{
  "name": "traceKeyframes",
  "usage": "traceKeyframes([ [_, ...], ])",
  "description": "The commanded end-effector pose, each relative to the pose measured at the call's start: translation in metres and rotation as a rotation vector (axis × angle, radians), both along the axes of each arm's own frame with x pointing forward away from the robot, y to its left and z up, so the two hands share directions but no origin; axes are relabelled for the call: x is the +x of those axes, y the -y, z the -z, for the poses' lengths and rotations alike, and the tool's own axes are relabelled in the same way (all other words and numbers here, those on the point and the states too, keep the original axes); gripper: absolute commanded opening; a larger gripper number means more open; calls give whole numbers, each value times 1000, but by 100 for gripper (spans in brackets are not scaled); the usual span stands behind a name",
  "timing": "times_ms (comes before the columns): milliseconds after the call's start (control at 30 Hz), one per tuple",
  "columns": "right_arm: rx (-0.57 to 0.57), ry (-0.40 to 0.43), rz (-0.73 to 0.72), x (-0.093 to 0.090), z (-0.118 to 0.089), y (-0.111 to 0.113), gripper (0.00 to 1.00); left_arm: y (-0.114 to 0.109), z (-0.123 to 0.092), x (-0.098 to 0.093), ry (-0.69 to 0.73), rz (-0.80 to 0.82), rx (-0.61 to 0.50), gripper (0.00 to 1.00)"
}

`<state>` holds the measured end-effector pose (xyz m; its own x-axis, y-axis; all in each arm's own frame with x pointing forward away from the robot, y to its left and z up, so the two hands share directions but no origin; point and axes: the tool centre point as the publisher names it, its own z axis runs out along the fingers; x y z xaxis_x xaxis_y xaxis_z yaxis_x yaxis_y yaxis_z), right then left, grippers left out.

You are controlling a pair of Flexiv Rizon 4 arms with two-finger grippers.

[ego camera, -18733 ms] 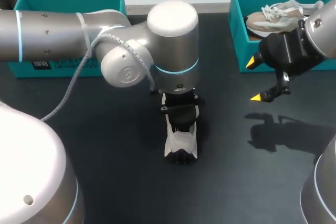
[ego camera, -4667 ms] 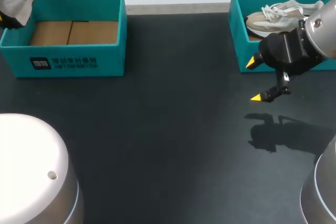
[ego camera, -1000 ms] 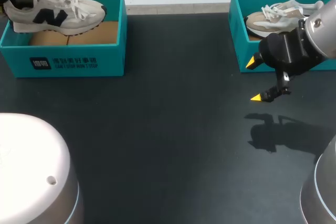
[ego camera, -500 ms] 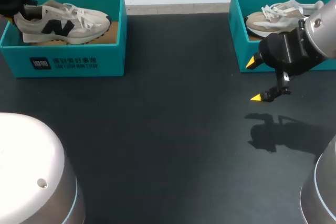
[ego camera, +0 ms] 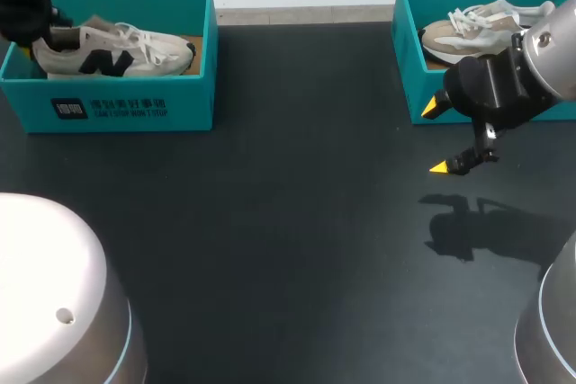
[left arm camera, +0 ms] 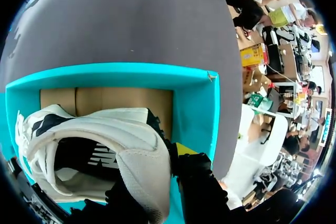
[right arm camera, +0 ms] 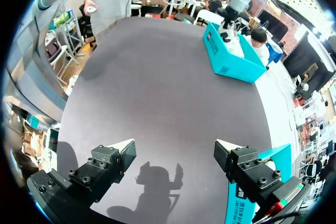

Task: Take the shoe out of the shoebox, open the shoe tongue, remove and reinsert the insole, then place the shoe into the shoebox

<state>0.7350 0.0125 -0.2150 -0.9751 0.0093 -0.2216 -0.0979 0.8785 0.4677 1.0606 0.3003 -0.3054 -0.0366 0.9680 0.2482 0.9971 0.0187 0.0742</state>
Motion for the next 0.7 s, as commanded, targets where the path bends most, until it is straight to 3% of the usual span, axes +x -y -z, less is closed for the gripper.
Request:
traceKeyframes([
  [33, -3, 0, 1, 0, 1, -1, 100, 0, 9, -3, 2, 7, -1, 0],
  [700, -3, 0, 1, 0, 1, -1, 100, -1, 46, -17, -63, 47, 35, 0],
])
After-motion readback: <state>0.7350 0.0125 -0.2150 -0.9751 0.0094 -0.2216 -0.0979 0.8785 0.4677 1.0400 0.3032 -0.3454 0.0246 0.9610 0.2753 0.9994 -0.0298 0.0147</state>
